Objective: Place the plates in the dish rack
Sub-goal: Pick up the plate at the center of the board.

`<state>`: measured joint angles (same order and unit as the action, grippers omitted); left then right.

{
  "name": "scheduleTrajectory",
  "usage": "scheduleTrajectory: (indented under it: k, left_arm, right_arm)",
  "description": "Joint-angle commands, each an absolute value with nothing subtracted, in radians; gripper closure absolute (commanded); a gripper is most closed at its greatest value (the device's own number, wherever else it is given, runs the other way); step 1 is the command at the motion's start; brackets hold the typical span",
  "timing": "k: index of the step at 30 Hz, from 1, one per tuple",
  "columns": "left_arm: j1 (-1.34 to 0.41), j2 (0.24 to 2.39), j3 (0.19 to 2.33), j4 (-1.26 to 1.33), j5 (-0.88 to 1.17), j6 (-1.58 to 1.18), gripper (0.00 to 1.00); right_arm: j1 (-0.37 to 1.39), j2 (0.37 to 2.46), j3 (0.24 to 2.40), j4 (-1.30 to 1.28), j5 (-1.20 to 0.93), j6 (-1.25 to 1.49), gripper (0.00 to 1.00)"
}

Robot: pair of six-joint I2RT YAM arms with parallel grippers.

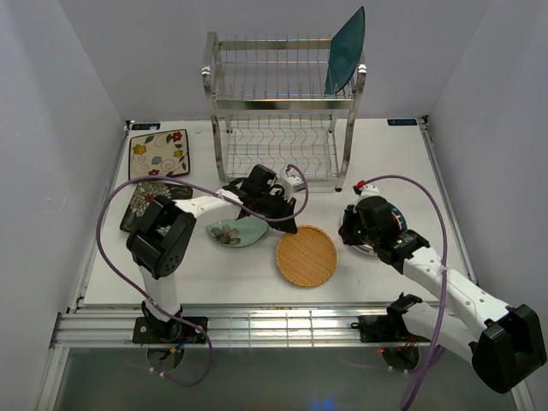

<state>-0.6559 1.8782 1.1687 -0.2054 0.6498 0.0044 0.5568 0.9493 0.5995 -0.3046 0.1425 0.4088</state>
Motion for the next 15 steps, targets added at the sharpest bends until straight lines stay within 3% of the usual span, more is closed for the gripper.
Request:
scheduleTrajectory:
  k: [1, 9, 10, 11, 15]
  left_arm:
    - [-0.657, 1.781, 1.121, -0.181, 0.467, 0.087, 1.0]
    - [-0.582, 1.686, 1.091, -0.16, 0.402, 0.045, 1.0]
    - [-0.571, 1.678, 1.085, -0.16, 0.411, 0.044, 1.0]
    - [-0.555, 1.669, 1.081, -0.16, 0.419, 0.044, 1.0]
    - [-0.54, 1.6, 1.042, -0.124, 0.41, 0.055, 1.0]
  right_arm:
    - [0.561, 0.953, 0.617, -0.191, 0.117, 0.368, 0.89]
    - [0.56, 0.936, 0.565, 0.0, 0.035, 0.319, 0.77]
    - [0.56, 0.942, 0.56, 0.03, 0.029, 0.315, 0.62]
    - [0.56, 0.949, 0.551, 0.05, 0.022, 0.307, 0.57]
    - [0.56, 1.009, 0.549, 0.155, 0.092, 0.278, 0.56]
